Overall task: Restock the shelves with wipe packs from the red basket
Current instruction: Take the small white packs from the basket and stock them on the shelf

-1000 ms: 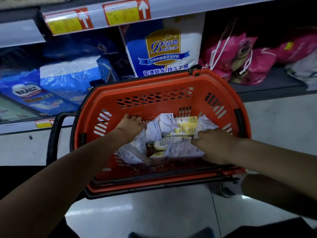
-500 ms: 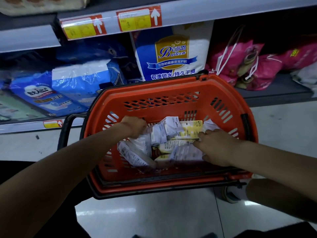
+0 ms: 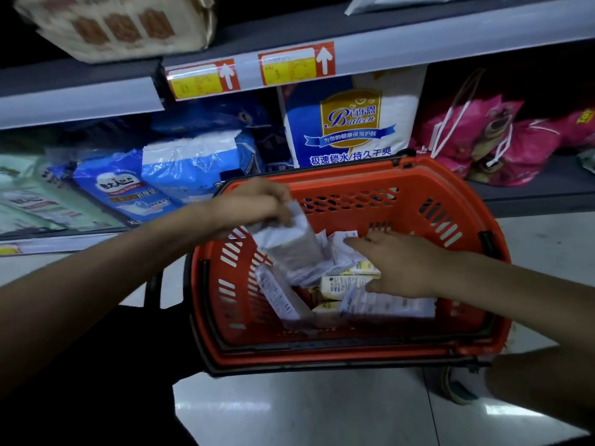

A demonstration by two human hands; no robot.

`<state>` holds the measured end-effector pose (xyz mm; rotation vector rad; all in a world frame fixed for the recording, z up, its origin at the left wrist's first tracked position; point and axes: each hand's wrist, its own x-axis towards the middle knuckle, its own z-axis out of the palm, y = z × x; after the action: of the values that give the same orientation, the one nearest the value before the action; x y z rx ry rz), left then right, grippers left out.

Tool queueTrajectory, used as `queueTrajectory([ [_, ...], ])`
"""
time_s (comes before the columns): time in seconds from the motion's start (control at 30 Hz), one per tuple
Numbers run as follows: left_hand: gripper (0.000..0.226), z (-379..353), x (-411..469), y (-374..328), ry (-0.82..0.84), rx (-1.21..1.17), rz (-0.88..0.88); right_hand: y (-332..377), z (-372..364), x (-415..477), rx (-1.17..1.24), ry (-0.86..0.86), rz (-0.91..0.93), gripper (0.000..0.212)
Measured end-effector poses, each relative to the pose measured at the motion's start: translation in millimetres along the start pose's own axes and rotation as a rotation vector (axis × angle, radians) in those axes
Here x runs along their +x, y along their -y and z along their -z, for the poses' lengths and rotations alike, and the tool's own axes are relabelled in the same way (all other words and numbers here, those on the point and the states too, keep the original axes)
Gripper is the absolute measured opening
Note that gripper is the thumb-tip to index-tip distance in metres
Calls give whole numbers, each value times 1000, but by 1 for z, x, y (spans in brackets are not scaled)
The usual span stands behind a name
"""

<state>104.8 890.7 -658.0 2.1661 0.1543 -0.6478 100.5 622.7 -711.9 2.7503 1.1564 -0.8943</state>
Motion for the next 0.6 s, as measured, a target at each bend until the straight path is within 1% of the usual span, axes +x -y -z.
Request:
queueTrajectory([
  [0.07,20,11,-17,-17,-104,-346,23,5,11,0,225,-53,-11,99],
  [0.13,29,20,-31,-22,-151,-701,79,9,19,2,415,-107,-27,102],
  [0.2,39,26,-40,-20,-196,-960,105,14,22,6,586,-166,-67,93],
  [0.23,40,27,-43,-20,-225,-1047,106,16,24,7,699,-192,-113,83],
  [0.27,40,26,-45,-20,-253,-1107,108,19,27,8,851,-211,-160,66],
  [0.3,40,25,-47,-20,-274,-1136,101,22,31,6,1027,-211,-207,53],
  [0.33,40,23,-50,-21,-284,-1145,92,25,34,5,1198,-203,-247,45],
  [0.4,37,21,-53,-22,-294,-1113,46,30,40,3,1430,-210,-309,35],
  [0.43,35,19,-55,-24,-290,-1079,-4,31,42,1,1523,-223,-363,36],
  [0.47,34,17,-56,-25,-288,-1056,-55,30,43,0,1629,-222,-433,42],
  [0.5,32,13,-58,-26,-288,-1029,-123,28,44,-2,1760,-184,-502,53],
  [0.53,31,9,-59,-27,-292,-1004,-201,26,45,-4,1908,-111,-540,67],
  [0.57,30,4,-59,-28,-295,-955,-288,25,47,-6,2034,-29,-534,81],
  [0.6,28,-1,-59,-28,-300,-861,-372,24,48,-7,2108,31,-499,88],
])
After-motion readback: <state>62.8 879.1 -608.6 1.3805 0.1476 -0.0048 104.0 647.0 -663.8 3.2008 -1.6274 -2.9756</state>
